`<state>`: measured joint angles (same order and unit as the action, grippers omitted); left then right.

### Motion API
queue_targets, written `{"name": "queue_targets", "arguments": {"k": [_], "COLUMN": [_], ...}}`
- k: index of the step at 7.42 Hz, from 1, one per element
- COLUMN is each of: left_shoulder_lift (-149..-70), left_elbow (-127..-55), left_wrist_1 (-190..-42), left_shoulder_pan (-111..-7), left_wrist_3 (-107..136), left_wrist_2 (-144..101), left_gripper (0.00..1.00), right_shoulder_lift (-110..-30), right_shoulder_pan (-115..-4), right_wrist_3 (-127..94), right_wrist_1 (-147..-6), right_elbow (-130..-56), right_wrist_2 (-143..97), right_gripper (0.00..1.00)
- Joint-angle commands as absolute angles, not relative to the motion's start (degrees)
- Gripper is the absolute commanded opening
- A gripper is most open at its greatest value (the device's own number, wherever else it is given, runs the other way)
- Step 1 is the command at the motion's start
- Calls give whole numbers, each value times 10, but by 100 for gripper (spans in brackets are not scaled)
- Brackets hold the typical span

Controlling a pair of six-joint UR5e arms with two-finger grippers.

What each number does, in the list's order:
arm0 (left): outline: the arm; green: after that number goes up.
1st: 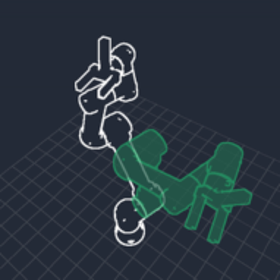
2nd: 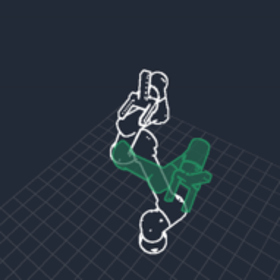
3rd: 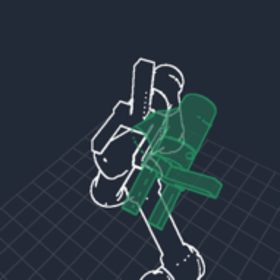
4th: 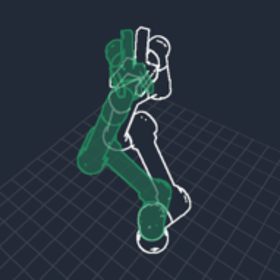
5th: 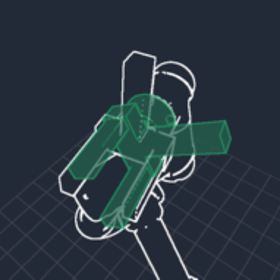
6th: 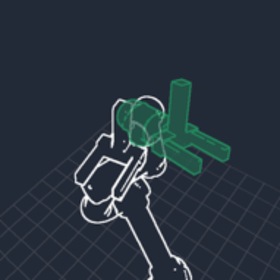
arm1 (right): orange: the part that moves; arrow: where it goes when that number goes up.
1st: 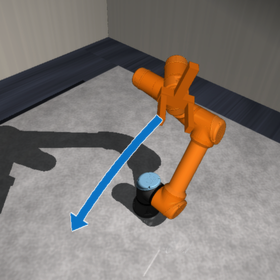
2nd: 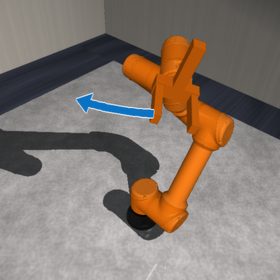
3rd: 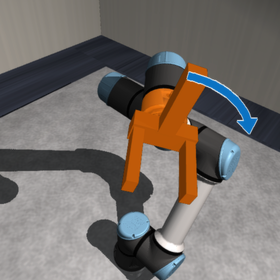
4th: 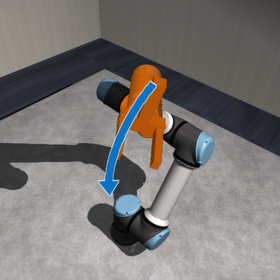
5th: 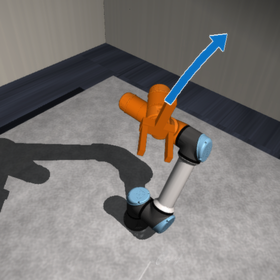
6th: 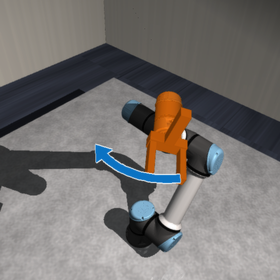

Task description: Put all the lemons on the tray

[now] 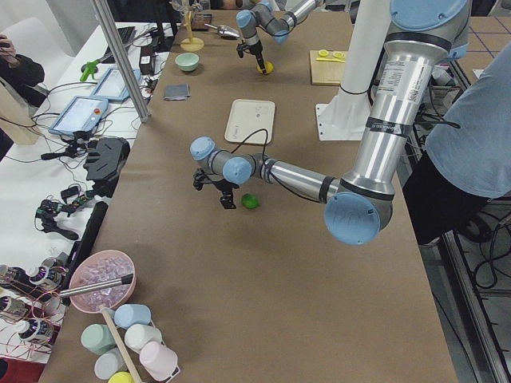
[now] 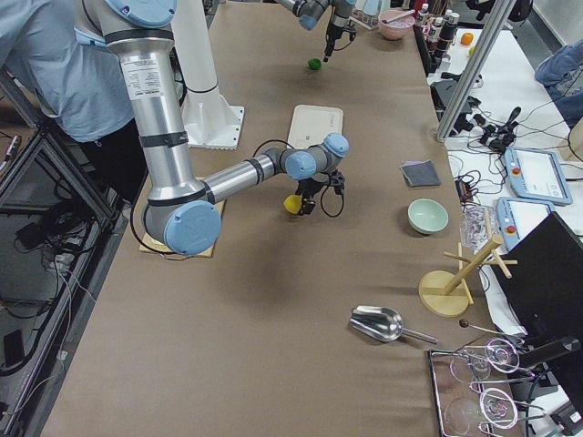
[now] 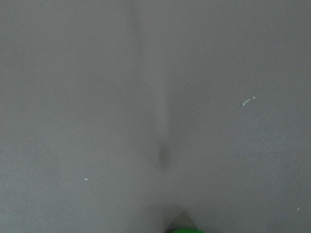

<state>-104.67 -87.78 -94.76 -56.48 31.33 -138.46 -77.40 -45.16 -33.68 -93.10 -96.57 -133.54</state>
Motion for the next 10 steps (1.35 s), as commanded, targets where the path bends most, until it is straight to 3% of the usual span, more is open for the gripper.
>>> {"name": "queue_targets", "arguments": {"k": [1, 3, 4, 7, 10], "left_shoulder_lift": [-1048, -1049, -1049, -1048, -1042], "left_elbow": [-872, -854, -847, -846, -850], "left_wrist_1": [-945, -945, -945, -940, -937], "left_shoulder_pan": [-549, -545, -539, -528, -527], "left_wrist_3": [316, 316, 316, 316, 316], "left_wrist_2": [-1385, -1414, -1417, -1436, -1451], "left_gripper": [97, 97, 97, 97, 97], "right_shoulder_lift": [-776, -779, -776, -769, -685], "right_shoulder_pan": [-440, -456, -461, -464, -456], "right_wrist_3": [-334, -332, -332, -332, -331], "right_wrist_1": [-935, -941, -951, -949, -946], "right_elbow": [-966, -967, -968, -983, -965], "right_wrist_2": [-1341, -1368, -1373, -1372, -1372], "right_gripper": [82, 42, 29, 27, 27]}}
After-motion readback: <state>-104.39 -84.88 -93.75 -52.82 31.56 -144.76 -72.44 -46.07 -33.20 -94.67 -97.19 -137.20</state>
